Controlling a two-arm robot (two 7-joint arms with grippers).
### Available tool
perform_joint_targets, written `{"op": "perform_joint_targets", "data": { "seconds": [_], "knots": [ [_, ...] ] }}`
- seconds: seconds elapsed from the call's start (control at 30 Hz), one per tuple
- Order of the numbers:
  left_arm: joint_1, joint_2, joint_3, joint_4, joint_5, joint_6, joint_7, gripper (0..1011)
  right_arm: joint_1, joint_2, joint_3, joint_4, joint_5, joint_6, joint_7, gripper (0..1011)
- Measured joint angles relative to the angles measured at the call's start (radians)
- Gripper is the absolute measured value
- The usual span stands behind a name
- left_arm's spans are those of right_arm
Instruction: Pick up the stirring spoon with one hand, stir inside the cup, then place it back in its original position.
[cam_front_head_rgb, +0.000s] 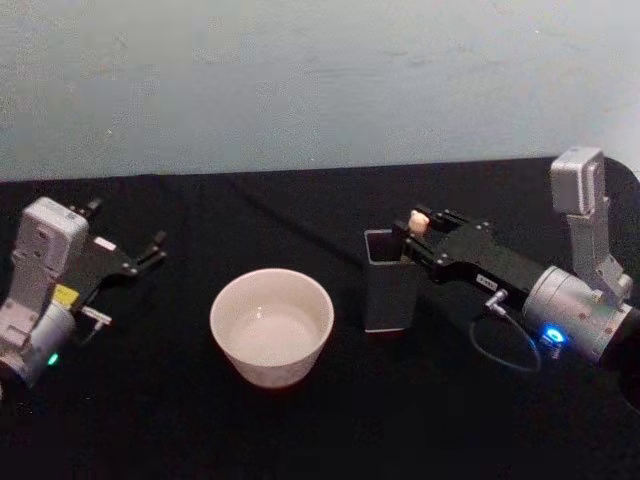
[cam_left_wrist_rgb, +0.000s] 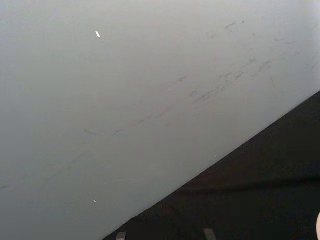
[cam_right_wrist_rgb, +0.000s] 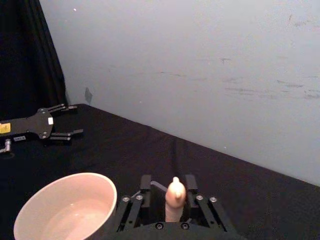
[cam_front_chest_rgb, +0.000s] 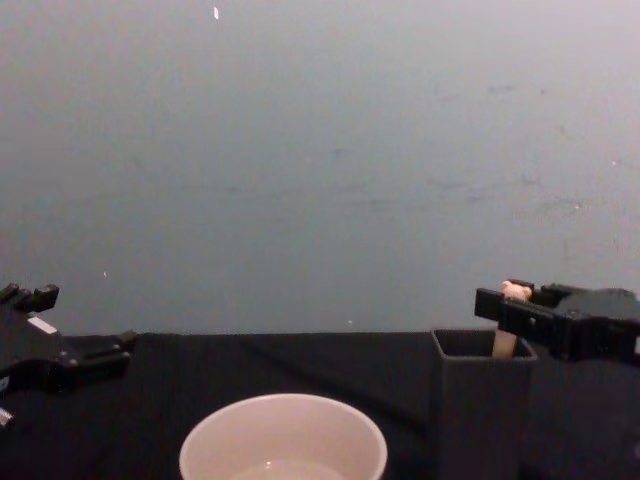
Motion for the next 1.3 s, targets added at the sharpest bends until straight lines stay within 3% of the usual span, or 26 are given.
{"op": "perform_joint_targets", "data": {
  "seconds": [0.23, 0.33, 0.67, 0.87, 1.1, 1.17, 1.3],
  "knots": [
    [0.0, 0.0, 0.0, 0.0, 0.0, 0.0, 0.0, 1001, 0.0, 0.0, 0.0, 0.0, 0.001, -0.001, 0.001, 612],
    [0.0, 0.0, 0.0, 0.0, 0.0, 0.0, 0.0, 1001, 0.0, 0.0, 0.0, 0.0, 0.001, -0.001, 0.001, 748],
    [0.0, 0.0, 0.0, 0.0, 0.0, 0.0, 0.0, 1001, 0.0, 0.0, 0.0, 0.0, 0.002, -0.001, 0.001, 1000],
    [0.0, 0.0, 0.0, 0.0, 0.0, 0.0, 0.0, 1001, 0.0, -0.003, 0.015, -0.012, 0.005, -0.028, 0.001, 1002],
    [0.0, 0.0, 0.0, 0.0, 0.0, 0.0, 0.0, 1001, -0.007, -0.024, 0.079, -0.045, 0.003, -0.097, -0.055, 1002],
    [0.0, 0.0, 0.0, 0.0, 0.0, 0.0, 0.0, 1001, -0.008, -0.043, 0.109, -0.044, -0.034, -0.116, -0.126, 1002],
    [0.0, 0.0, 0.0, 0.0, 0.0, 0.0, 0.0, 1001, -0.002, -0.062, 0.12, -0.021, -0.099, -0.117, -0.212, 1002]
  ]
}}
